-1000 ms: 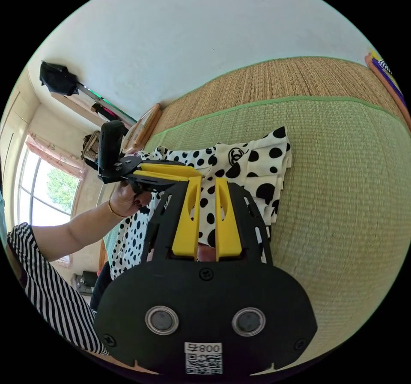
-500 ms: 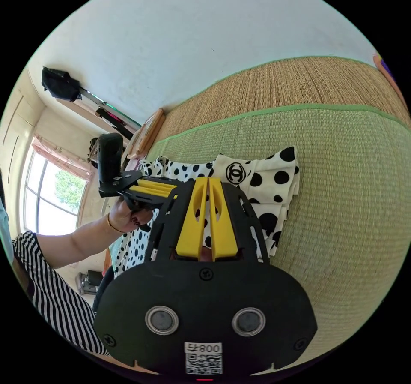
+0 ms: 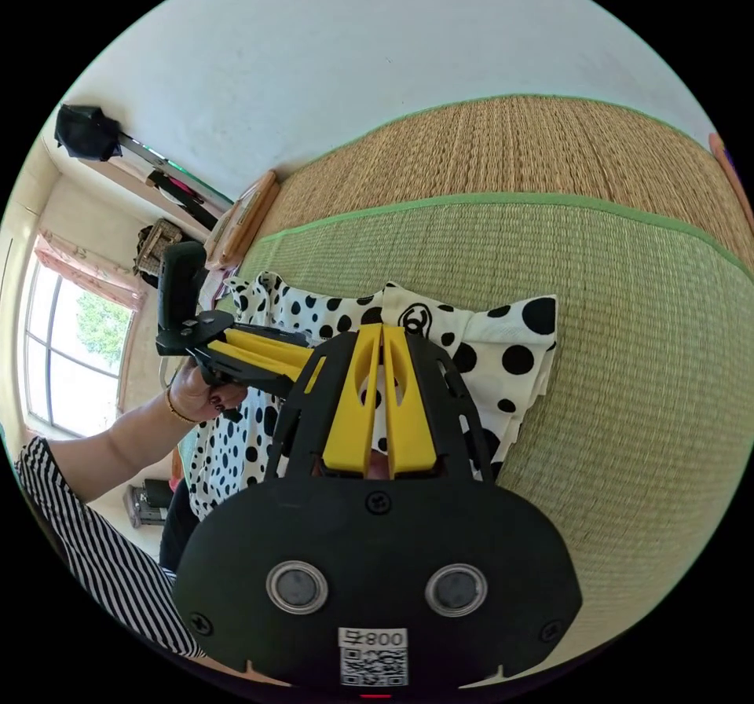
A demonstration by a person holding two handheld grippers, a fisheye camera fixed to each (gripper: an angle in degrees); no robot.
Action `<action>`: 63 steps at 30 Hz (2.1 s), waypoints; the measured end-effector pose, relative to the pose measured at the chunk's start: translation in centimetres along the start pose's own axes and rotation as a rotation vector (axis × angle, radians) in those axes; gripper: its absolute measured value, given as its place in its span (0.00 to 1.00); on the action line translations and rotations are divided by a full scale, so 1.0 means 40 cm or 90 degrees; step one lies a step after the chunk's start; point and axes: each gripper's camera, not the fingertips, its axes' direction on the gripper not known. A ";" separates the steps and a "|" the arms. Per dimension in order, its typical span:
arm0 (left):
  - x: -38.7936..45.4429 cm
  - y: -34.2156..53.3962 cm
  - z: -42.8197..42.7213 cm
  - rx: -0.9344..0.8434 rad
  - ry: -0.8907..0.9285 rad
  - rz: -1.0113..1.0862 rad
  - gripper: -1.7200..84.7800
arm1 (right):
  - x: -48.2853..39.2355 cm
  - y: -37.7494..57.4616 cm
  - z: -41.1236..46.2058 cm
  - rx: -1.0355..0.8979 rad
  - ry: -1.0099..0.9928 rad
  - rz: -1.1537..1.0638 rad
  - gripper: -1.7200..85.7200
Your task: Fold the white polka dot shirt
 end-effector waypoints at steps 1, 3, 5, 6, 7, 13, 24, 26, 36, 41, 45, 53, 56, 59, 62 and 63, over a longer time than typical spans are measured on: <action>0.005 0.007 -0.007 0.004 -0.008 0.002 0.09 | 0.000 0.001 -0.002 -0.001 0.001 0.000 0.02; 0.026 0.044 -0.037 0.023 -0.042 0.008 0.09 | -0.006 0.009 -0.014 0.007 0.019 -0.002 0.02; 0.039 0.081 -0.056 0.035 -0.070 0.009 0.09 | -0.020 0.023 -0.038 0.031 0.029 -0.012 0.02; 0.045 0.109 -0.067 0.045 -0.092 0.006 0.08 | -0.028 0.033 -0.053 0.044 0.030 -0.018 0.02; 0.047 0.122 -0.071 0.048 -0.103 0.004 0.08 | -0.036 0.042 -0.065 0.049 0.025 -0.024 0.02; 0.036 0.199 -0.063 0.075 -0.122 -0.020 0.08 | -0.095 0.113 -0.043 0.022 0.034 -0.069 0.02; 0.054 0.099 0.057 -0.027 -0.090 0.091 0.06 | -0.048 0.149 -0.013 0.010 -0.016 -0.034 0.02; 0.024 0.102 0.063 -0.033 -0.035 0.074 0.04 | -0.040 0.155 -0.010 0.010 -0.019 -0.030 0.02; -0.150 0.193 0.083 0.023 0.103 -0.049 0.04 | -0.025 0.161 -0.002 -0.007 -0.001 -0.030 0.02; -0.183 0.256 0.121 -0.002 0.091 -0.067 0.06 | -0.018 0.180 -0.007 0.000 -0.010 -0.020 0.02; -0.156 0.339 0.091 0.071 0.088 -0.044 0.05 | -0.052 0.214 -0.053 0.036 -0.002 -0.043 0.02; -0.129 0.521 0.143 0.068 -0.045 -0.055 0.02 | -0.106 0.257 0.025 -0.026 0.029 -0.092 0.02; -0.107 0.591 0.102 0.141 -0.064 -0.055 0.02 | -0.103 0.269 0.001 -0.010 0.017 -0.080 0.02; -0.105 0.657 0.048 0.199 -0.145 -0.076 0.02 | -0.102 0.283 -0.025 0.008 0.036 -0.082 0.02; -0.151 0.712 -0.001 0.251 -0.219 -0.146 0.02 | -0.073 0.278 -0.065 0.044 0.052 -0.063 0.02; -0.175 0.727 -0.007 0.259 -0.252 -0.174 0.02 | -0.057 0.268 -0.078 0.055 0.066 -0.053 0.02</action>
